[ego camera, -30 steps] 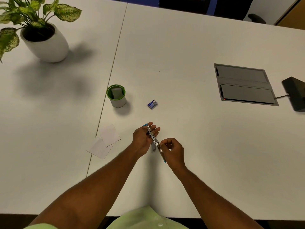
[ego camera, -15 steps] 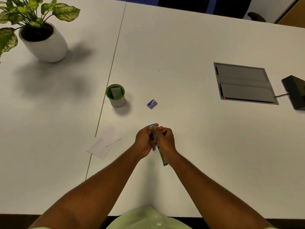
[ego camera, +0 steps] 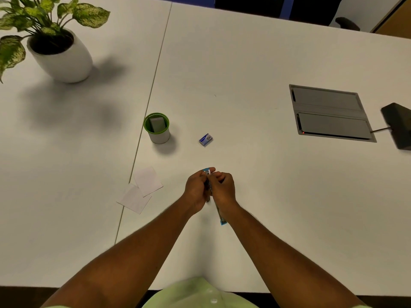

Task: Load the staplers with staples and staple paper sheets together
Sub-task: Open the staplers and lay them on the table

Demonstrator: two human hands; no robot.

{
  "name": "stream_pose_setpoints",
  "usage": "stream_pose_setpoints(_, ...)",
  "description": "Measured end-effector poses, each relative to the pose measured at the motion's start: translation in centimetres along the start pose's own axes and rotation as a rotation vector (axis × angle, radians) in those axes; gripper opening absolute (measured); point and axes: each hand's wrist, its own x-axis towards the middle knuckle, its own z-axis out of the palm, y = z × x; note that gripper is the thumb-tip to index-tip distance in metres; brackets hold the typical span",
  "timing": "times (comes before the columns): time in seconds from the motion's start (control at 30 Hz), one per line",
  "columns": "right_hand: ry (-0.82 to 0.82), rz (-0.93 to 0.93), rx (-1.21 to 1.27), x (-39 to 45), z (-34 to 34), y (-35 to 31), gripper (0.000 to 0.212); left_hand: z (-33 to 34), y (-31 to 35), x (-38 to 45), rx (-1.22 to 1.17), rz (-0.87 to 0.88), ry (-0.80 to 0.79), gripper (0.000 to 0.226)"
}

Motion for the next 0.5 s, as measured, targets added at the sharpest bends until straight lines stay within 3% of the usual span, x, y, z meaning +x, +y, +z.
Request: stream_pose_setpoints(0.5, -0.016, 0.021, -0.003, -0.70, -0.31, 0.31, 0.014, -0.03, -0.07, -0.52, 0.096, -0.009, 0.018, 0.033)
